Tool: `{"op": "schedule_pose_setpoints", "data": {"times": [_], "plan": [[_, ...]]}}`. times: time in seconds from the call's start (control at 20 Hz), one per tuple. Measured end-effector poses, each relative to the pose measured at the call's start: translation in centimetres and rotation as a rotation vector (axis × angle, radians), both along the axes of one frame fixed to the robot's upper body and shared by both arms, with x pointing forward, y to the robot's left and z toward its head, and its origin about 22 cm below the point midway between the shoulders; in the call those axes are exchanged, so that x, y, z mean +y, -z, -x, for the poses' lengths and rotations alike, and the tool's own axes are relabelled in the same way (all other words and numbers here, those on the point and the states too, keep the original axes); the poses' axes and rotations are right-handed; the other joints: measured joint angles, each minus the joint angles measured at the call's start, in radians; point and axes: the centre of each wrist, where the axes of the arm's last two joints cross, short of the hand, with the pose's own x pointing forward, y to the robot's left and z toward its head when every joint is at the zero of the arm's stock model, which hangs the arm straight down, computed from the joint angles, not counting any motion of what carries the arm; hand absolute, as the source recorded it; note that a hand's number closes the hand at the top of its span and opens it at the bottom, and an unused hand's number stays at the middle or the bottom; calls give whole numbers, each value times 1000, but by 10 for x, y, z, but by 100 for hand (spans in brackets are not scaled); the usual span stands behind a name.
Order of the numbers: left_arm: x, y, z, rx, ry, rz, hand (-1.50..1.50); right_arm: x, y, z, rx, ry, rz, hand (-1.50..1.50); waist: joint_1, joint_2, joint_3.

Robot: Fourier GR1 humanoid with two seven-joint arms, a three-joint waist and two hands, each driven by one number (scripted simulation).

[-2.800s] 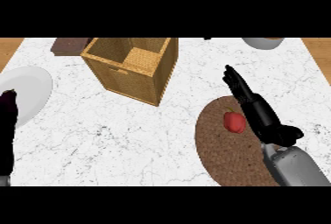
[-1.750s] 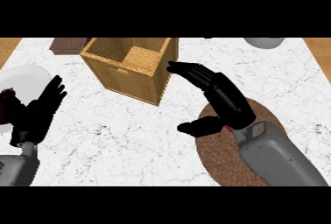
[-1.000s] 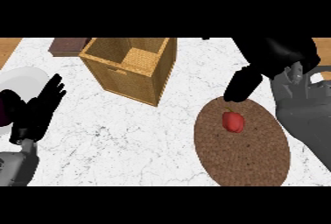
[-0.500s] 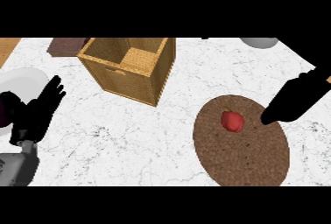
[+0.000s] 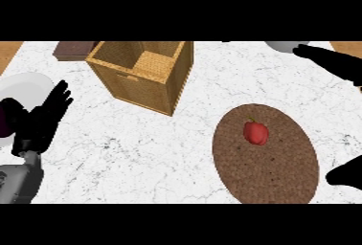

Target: Pick the bell pepper from the placemat and place it in the basket

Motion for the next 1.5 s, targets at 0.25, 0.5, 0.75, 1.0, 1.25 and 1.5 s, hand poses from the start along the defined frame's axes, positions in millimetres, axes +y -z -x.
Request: {"op": "schedule_pose_setpoints", "data": {"times": [0.25,0.5,0.75,1.0,1.25,1.5], "plan": [[-2,-2,3,-8,6,1,0,-12,40,5,-9,39,-16,-150,9,3,1],[1,-6,-2,-6,8,1,0,-13,87,-1,-51,53,-53,-150,14,6,1],[-1,-2,2,-8,19,-1,0,-11,130,-18,-76,62,-139,-150,20,6,1],[-7,-1,-2,-2,17,4,0,2,165,-37,-51,77,-122,-150,19,5,0],[-6,0,4,0,20,3,0,2,186,-51,7,91,-60,-150,20,5,0],[-12,-8,4,3,14,3,0,-4,196,-59,42,89,-13,-150,18,4,0]]}}
